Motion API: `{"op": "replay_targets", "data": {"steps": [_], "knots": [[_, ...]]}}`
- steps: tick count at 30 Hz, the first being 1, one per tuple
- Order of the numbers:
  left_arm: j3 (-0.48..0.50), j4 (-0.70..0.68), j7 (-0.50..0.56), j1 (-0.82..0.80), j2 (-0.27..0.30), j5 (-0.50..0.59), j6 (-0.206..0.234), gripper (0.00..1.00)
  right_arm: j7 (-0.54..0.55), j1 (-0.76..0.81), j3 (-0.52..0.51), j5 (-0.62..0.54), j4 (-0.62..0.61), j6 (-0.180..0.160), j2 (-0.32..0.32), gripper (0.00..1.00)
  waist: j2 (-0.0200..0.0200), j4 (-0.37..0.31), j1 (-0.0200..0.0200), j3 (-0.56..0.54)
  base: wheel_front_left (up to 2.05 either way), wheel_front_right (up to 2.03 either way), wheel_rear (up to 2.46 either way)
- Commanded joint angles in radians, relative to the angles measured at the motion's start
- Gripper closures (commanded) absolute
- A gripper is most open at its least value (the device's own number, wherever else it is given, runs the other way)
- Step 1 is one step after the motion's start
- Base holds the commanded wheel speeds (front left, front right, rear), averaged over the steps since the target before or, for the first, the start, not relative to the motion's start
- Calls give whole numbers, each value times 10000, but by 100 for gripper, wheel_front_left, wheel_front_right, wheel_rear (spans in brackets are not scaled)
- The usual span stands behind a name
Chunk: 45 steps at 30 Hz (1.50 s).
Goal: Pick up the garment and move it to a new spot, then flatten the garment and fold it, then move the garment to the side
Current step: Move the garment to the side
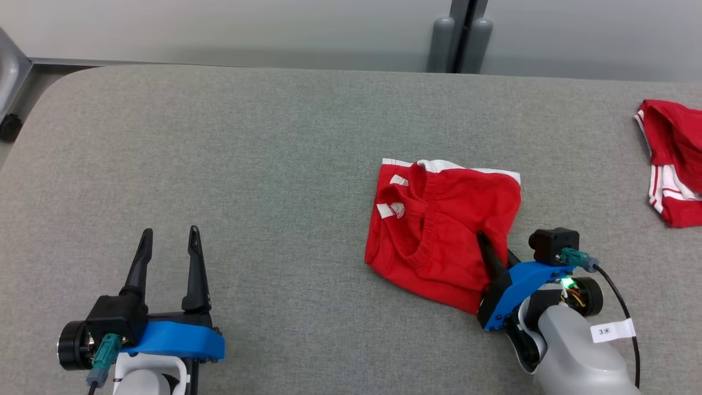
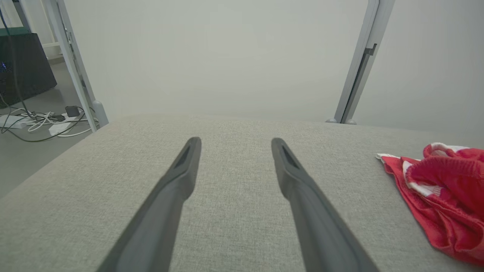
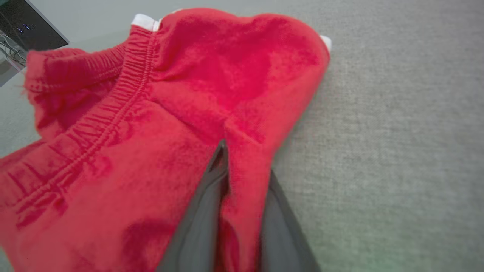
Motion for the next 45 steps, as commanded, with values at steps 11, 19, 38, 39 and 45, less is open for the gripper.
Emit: {"op": "replay_targets", "data": {"steps": [11,19,38,39,45], "knots": [[-111,-365,-41,-283,-23,-127,54,0,-336,19,-207,-1420,-621,-5,-599,100,0,-1233,0,442,0,0,0],[-65,-674,-41,-695,57,61,8,0,-350,264,-548,-1848,-2115,1,-1286,100,0,-2219,0,1100,0,0,0],[-135,-1162,-41,-1388,31,221,-88,0,1133,-2644,752,-2082,-3681,1,-4224,100,0,-2006,0,2342,0,0,0],[-120,-1221,-40,-1402,37,224,-90,0,1246,-2798,760,-2023,-3718,1,-4477,100,0,-2011,0,2427,0,0,0],[-170,-1560,-41,-1636,84,378,-105,0,1935,-3494,684,-1553,-3603,1,-5943,100,0,-2038,0,2982,0,0,0]]}}
